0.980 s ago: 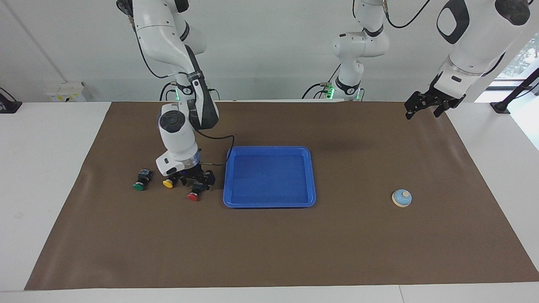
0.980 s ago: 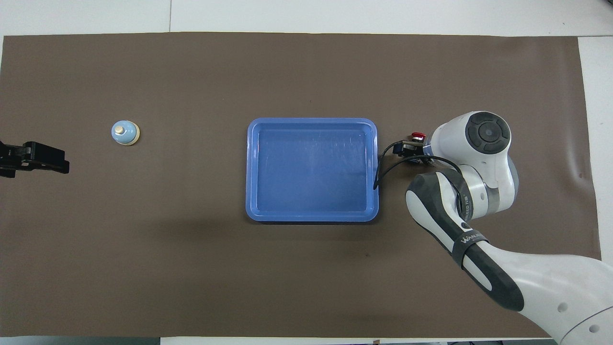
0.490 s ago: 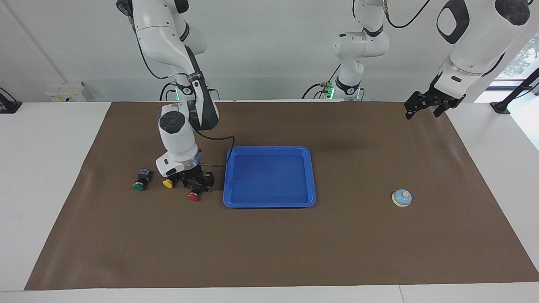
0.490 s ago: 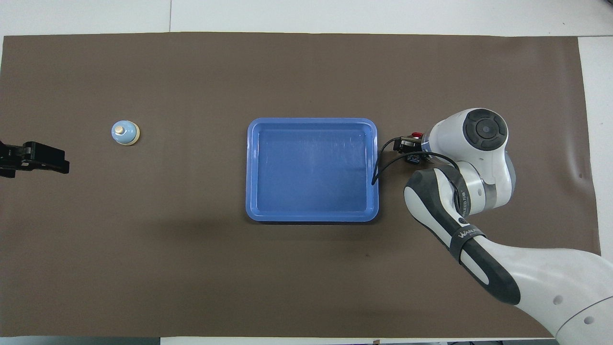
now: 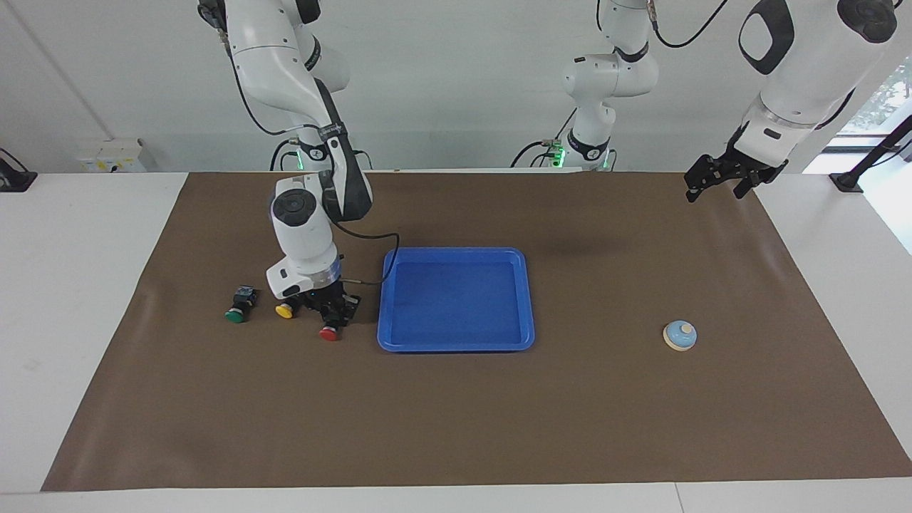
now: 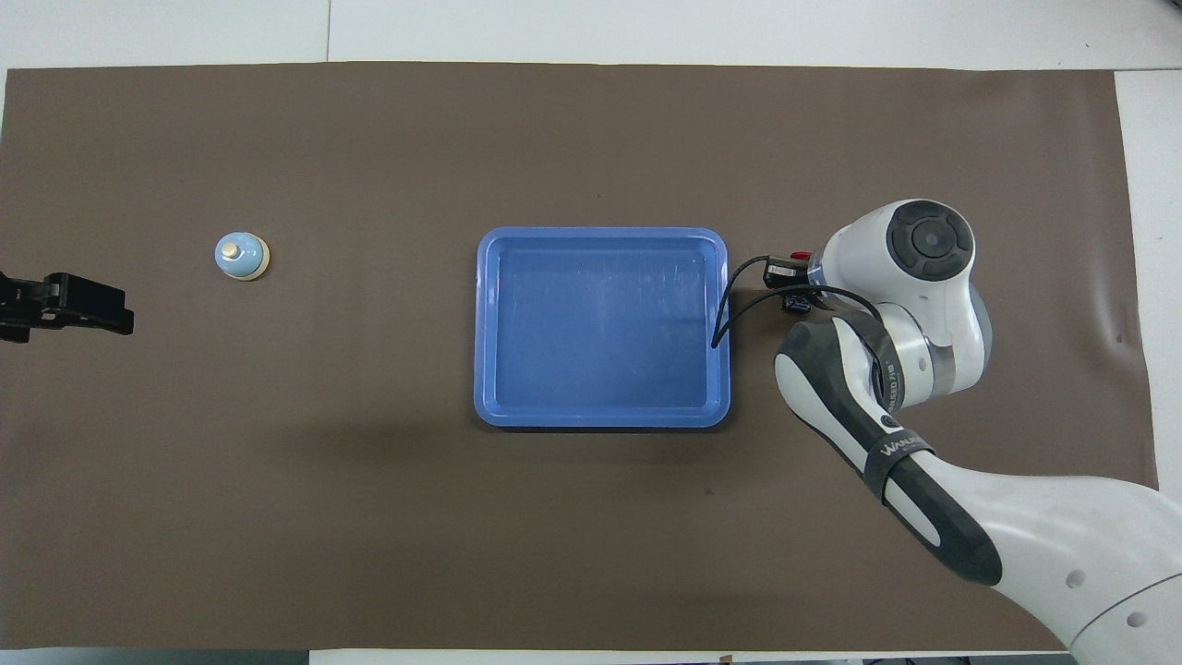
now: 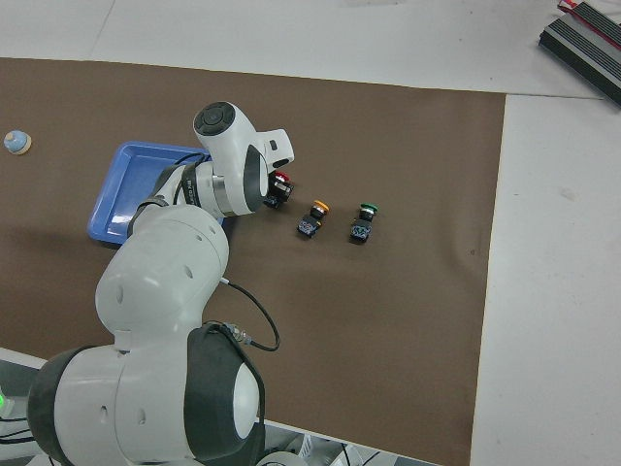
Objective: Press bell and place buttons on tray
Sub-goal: 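Lift the red button and carry it toward the blue tray, then lower the red button into the tray and open the right gripper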
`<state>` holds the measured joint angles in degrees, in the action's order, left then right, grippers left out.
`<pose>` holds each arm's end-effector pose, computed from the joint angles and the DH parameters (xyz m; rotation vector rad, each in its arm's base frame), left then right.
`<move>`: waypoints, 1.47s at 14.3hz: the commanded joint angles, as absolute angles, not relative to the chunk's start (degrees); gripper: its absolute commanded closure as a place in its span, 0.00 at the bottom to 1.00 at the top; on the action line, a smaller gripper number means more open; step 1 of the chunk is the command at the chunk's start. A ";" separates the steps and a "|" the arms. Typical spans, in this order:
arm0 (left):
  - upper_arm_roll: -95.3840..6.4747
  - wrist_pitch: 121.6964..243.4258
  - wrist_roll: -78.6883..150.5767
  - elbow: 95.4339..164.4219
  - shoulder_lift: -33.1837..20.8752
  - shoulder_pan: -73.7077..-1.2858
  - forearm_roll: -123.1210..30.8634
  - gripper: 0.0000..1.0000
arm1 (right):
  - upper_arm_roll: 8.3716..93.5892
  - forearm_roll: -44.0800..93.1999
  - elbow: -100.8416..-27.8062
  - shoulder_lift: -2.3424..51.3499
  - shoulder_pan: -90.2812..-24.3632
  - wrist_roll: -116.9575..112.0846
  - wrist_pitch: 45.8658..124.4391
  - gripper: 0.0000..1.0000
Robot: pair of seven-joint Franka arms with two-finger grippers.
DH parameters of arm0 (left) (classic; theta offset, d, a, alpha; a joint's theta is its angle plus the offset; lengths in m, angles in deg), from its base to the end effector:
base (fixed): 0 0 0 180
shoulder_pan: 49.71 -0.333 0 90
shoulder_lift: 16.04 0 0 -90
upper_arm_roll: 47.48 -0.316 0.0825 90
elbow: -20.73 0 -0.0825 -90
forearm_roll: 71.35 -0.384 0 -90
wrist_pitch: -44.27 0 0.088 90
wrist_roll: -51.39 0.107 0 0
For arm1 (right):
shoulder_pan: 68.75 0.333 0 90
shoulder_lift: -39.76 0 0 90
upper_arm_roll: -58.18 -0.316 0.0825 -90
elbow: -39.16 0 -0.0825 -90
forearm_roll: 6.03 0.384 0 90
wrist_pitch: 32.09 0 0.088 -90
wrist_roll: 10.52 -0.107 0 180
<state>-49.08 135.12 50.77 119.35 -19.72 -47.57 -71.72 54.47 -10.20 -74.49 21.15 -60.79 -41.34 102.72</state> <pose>0.5319 -0.0039 0.5898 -3.1342 -0.0015 0.1119 0.5993 0.1212 0.3064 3.0946 -0.4486 0.0847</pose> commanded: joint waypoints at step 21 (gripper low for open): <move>-49.50 135.50 51.65 119.08 -19.91 -47.52 -70.91 0.00 | 52.47 -5.77 -73.52 18.40 -46.60 -47.86 105.29 0.26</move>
<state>-49.09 135.12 50.77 119.35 -19.72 -47.57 -71.72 52.55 -6.32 -72.63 17.71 -46.57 -45.62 106.84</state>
